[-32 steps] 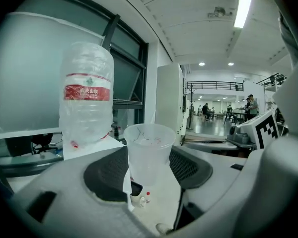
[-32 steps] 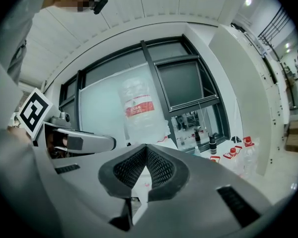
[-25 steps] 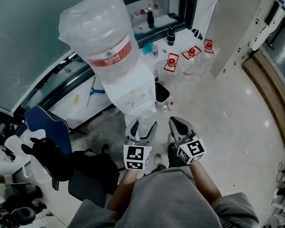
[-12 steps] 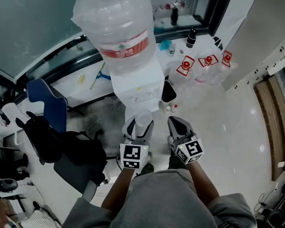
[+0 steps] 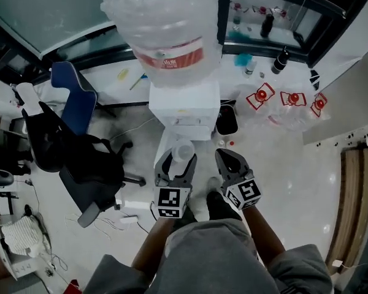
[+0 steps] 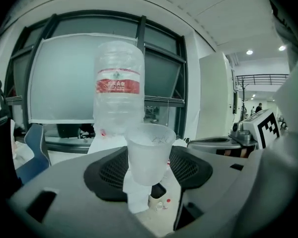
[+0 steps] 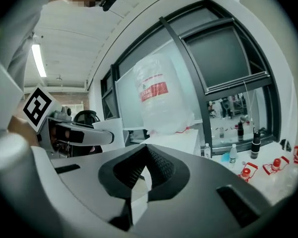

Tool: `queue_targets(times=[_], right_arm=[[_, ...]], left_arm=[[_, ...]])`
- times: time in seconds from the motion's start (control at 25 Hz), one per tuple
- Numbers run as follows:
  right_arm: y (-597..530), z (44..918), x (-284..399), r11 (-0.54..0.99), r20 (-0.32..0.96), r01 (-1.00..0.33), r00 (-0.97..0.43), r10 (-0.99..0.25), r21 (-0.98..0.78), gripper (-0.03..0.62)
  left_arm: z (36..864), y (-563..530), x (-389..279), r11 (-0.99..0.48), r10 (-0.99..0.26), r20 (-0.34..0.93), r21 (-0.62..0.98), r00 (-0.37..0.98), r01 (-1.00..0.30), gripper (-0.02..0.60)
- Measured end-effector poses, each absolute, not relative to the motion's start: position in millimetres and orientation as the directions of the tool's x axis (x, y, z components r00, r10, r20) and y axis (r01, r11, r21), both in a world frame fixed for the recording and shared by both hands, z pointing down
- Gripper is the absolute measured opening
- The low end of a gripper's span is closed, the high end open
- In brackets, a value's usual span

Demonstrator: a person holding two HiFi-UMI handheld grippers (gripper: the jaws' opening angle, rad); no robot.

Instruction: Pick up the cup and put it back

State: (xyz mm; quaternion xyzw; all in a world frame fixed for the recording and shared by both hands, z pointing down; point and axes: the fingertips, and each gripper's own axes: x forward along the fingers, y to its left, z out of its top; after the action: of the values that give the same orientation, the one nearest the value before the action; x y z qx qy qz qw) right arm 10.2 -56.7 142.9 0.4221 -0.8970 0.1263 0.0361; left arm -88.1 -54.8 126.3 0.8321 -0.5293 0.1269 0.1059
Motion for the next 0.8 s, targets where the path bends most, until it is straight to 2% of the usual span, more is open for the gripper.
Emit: queue_targets(times=[0.48,0.8], right_arm=[[-40.7,173.2,-4.3,0.659,0.165,-0.733,-0.681,-0.714,-0.172,0.009],[-39.8,248.5,-12.7,0.657,0.182,-0.736,-0.677,-0.713,-0.164,0.009]], left_arm=[[164.8,-30.6,-110.7,-0.372,-0.880,0.322,-0.004,0.351,-0.928,0.259],[245.3,-27.2,-125.8,-0.363,-0.882,0.331,-0.024,0.335,-0.931,0.259]])
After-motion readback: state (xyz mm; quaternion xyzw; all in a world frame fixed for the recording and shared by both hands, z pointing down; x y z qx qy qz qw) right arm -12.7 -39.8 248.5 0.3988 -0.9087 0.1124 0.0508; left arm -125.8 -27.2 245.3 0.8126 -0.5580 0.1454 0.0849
